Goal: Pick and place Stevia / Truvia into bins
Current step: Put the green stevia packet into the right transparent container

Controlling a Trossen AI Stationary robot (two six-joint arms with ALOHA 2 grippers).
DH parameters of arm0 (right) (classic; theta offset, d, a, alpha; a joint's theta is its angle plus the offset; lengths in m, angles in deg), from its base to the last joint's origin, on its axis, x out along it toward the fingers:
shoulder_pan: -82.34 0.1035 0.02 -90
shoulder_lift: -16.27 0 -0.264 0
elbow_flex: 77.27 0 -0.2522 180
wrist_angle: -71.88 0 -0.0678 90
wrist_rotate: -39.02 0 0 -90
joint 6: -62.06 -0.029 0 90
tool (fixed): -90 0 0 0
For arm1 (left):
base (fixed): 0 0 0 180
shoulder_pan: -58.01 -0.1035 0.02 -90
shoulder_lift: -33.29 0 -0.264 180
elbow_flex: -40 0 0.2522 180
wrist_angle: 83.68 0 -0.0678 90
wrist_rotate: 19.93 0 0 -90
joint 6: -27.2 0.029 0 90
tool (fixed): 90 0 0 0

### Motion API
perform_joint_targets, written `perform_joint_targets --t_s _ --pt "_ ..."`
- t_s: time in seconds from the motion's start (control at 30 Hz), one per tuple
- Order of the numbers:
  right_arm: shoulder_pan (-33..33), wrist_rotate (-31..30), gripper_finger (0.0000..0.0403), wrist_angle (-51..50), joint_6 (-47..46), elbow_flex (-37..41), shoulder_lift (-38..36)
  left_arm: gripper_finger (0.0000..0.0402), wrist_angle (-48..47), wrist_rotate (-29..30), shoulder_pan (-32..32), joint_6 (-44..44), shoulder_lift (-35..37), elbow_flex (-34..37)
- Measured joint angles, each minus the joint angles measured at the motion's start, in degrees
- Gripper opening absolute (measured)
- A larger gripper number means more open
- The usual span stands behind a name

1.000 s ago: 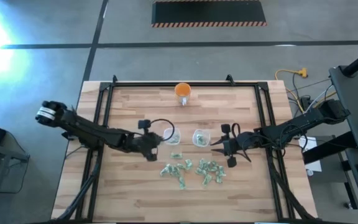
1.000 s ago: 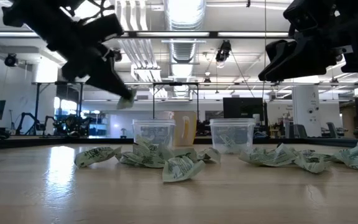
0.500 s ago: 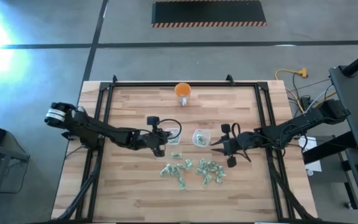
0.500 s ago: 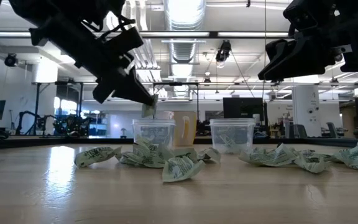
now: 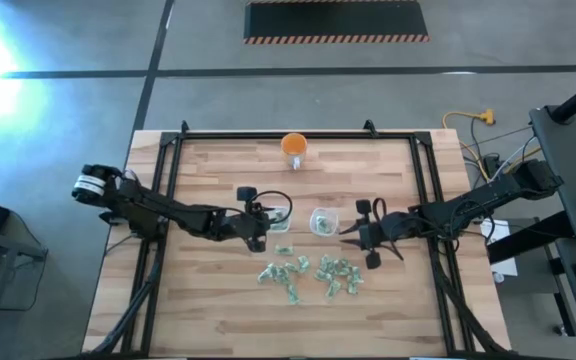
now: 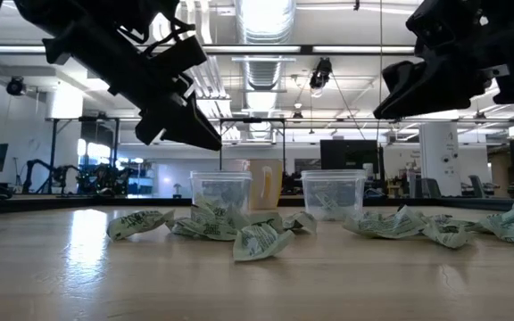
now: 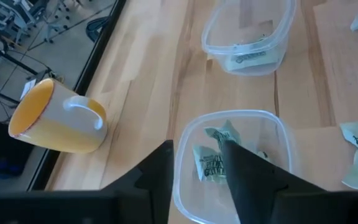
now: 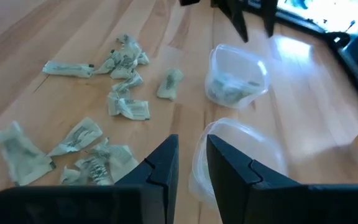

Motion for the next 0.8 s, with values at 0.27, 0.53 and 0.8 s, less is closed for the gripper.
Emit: perform_joint_targets --t_s 0.27,0.53,0.8 --pt "2.27 8.35 0.0073 -9.04 -11.77 0.26 0.00 0.0134 -2.30 0.00 1.83 -0.02 2.44 -0.02" --pt "9.57 8.36 0.0073 -10.05 -18.66 0.81 0.02 0.0134 -2.30 -0.02 6.12 -0.07 6.03 -0.07" --pt "22.00 -1.96 0.0072 -10.82 -23.26 0.84 1.28 0.0135 -3.07 0.00 8.42 -0.13 6.96 0.13"
